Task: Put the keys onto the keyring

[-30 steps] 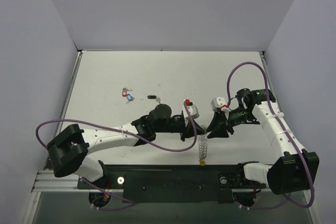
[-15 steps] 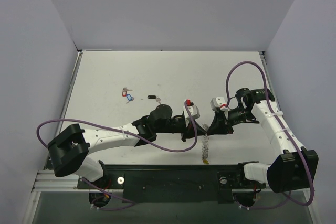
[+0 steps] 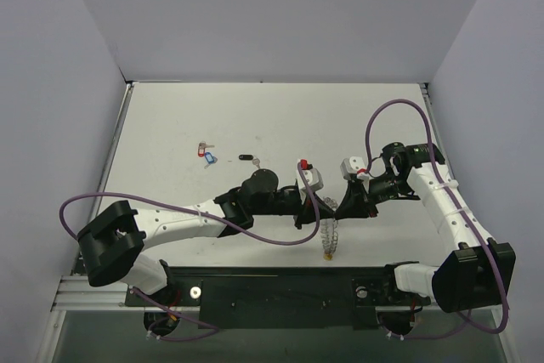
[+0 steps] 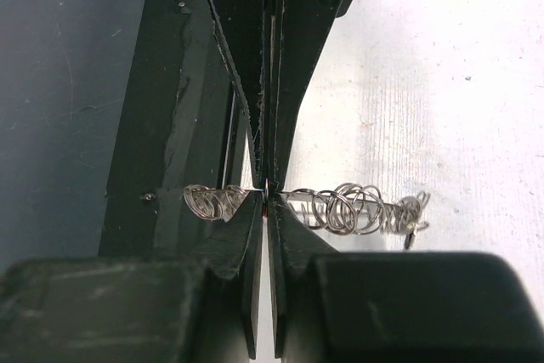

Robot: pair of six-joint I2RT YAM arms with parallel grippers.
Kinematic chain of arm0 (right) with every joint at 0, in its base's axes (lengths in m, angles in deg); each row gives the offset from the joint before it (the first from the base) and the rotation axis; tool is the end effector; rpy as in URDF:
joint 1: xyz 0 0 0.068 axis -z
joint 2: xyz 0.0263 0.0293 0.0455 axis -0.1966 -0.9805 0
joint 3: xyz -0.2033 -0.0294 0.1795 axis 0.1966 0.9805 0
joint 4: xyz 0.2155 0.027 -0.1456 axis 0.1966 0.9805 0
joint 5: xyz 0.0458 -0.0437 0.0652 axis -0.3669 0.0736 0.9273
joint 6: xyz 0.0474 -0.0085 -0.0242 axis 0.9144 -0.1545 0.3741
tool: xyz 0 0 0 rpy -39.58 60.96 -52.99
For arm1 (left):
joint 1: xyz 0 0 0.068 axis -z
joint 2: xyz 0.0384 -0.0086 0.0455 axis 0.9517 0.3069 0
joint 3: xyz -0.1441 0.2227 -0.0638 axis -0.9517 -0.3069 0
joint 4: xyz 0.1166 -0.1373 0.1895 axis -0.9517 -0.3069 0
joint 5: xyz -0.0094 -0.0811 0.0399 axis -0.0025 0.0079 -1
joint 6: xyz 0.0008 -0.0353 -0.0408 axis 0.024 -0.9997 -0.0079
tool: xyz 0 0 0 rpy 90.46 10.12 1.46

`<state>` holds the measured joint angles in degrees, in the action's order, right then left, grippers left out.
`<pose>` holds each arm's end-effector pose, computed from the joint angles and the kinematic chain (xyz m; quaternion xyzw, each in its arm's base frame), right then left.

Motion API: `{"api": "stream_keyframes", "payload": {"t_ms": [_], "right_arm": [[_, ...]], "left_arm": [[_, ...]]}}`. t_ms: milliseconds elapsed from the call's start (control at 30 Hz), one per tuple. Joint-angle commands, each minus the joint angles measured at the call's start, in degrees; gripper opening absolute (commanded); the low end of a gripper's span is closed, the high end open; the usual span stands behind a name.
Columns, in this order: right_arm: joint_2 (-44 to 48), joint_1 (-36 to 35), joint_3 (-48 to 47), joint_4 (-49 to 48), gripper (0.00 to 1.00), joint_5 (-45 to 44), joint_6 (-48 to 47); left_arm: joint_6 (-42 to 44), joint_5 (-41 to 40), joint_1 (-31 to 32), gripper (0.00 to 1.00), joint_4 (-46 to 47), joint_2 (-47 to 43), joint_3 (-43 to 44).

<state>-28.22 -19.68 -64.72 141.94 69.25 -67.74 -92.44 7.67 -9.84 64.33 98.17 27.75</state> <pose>0.1893 0.0619 0.2835 -0.6216 0.5257 0.4198 0.4012 0.1422 -0.3018 0.2706 0.4340 0.6032 -0.5190 0.4224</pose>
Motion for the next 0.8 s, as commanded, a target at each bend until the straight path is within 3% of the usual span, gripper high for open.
{"api": "stream_keyframes", "payload": {"t_ms": [0,200,300,367,433,500,767], "right_arm": [[-0.21,-0.71,0.27,2.54,0.0,1.82,0.17],[0.58,-0.54,-0.78,3.24,0.0,2.08,1.05],[0.76,-0.19,-0.96,3.33,0.0,2.95,1.4],[0.84,0.16,-0.87,3.51,0.0,3.48,1.75],[0.84,0.52,-0.96,3.42,0.0,4.01,2.01],[1.11,0.95,-0.87,3.51,0.0,4.36,2.01],[1.02,1.57,-0.61,3.42,0.0,4.98,2.28]], "left_arm": [[-0.93,-0.96,0.12,0.0,6.78,-0.6,2.09],[-2.34,-1.31,-0.05,0.0,8.53,-0.16,0.87],[-5.75,-1.22,-0.76,0.0,13.96,-0.07,-1.76],[-8.3,-0.79,-1.37,0.08,18.02,0.02,-3.52],[-9.98,-0.61,-1.9,0.23,21.01,0.1,-4.67],[-10.69,0.01,-1.99,0.3,22.77,0.11,-5.29],[-11.22,0.18,-2.34,0.4,26.38,-0.6,-8.45]]}}
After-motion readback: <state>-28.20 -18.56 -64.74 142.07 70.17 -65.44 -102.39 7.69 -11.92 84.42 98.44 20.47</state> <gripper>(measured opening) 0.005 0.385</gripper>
